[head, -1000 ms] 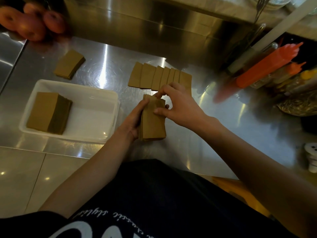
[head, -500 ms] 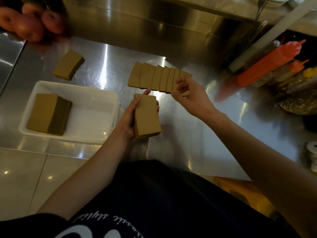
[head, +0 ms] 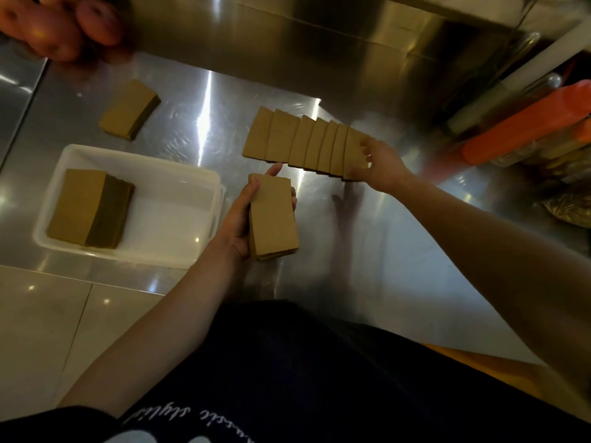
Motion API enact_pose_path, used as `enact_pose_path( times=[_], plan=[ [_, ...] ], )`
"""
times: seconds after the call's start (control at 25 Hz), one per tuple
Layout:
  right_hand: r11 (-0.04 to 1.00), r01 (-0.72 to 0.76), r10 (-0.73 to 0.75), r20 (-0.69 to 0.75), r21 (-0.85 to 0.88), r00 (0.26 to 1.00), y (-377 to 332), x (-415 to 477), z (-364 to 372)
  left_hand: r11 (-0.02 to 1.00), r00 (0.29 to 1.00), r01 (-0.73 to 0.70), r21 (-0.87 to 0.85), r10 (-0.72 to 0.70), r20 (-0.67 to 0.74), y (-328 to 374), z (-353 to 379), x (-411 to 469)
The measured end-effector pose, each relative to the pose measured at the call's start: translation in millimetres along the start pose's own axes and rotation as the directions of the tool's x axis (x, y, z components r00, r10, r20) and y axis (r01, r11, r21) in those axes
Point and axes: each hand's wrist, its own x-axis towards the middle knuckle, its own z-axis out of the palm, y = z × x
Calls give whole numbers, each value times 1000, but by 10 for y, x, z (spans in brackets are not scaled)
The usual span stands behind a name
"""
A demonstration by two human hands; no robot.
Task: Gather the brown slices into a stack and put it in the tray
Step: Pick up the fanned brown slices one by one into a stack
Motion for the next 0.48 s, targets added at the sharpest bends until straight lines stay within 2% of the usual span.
enact_pose_path(
  times=[0.08,0.16,0.28,0.48],
  plan=[
    [985,42,-34,47,-165,998,50,208,3,1000,1000,-14,-8,14,-1,9,-12,-3],
    [945,48,-7,127,-324,992,95,423,-1,999,1000,-29,-24,29,-2,21,-9,-5],
    [932,-53,115,154,-360,981,149,630,8,998,999,-50,-50,49,-24,19,19,4],
    [934,-81,112,71,-348,991,254,617,37,997,997,-63,-45,61,-46,22,74,86]
  ],
)
